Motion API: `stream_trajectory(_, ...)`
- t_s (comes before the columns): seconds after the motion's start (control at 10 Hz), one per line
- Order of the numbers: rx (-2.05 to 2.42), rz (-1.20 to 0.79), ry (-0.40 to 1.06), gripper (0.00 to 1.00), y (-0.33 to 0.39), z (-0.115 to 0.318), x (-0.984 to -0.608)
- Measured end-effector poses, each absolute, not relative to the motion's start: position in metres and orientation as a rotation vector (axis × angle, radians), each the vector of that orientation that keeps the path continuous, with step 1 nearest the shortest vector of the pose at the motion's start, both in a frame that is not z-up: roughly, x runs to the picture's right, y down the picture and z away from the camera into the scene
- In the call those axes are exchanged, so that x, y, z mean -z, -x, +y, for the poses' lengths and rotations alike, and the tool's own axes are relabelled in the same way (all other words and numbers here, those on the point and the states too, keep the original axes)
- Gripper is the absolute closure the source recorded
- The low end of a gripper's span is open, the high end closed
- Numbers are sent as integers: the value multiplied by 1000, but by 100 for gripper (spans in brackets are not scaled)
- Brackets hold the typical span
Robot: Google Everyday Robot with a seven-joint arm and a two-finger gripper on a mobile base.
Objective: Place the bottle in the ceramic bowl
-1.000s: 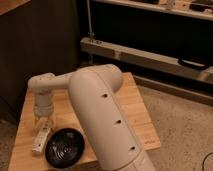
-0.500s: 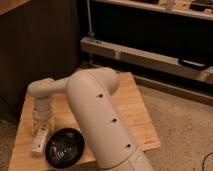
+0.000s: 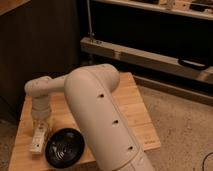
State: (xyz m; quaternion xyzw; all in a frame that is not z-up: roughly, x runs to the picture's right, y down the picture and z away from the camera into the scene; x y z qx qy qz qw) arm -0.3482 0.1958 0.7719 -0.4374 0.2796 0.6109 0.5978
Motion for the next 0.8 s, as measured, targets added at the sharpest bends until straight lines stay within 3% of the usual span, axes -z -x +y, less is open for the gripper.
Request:
stream_trajectory(0.1,-1401,642,1029,99,341,185,-763)
stream_trajectory(0.4,-1378,619,1054,100,294,159,-739)
stream_trajectory(0.8,-1381,567,1043,100,224,166,-720)
